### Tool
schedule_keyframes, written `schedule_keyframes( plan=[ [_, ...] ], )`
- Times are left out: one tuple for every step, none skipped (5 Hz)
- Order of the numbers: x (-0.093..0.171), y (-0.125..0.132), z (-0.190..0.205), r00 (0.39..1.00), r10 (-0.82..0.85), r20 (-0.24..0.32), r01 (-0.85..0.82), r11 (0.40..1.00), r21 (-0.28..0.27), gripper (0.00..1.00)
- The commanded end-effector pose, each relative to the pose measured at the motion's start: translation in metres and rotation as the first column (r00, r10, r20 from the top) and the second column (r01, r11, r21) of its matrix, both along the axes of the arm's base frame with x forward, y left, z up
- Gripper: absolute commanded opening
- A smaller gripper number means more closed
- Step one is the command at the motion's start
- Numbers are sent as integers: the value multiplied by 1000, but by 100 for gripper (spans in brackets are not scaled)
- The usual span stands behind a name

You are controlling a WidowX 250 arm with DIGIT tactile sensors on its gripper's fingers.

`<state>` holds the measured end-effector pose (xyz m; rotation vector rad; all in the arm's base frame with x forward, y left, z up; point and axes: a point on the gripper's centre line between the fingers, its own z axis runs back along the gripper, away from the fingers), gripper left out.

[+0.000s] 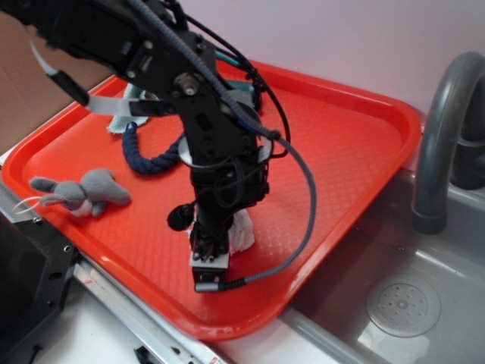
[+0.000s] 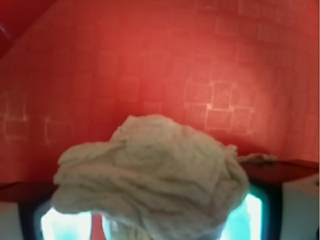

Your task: Grab the white paper.

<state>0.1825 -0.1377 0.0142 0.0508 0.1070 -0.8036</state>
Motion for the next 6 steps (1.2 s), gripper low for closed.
schedule_keyframes(
  plan=[
    [-4,1,4,995,97,30,-98,995,33,0],
    [3,19,34,955,291,61,-291,957,-10,0],
    [5,40,82,900,426,89,-417,903,-106,0],
    [-5,65,131,820,559,118,-535,824,-186,0],
    [-20,87,175,766,636,95,-605,762,-230,0],
    [-23,97,181,713,691,121,-670,722,-173,0]
  ],
)
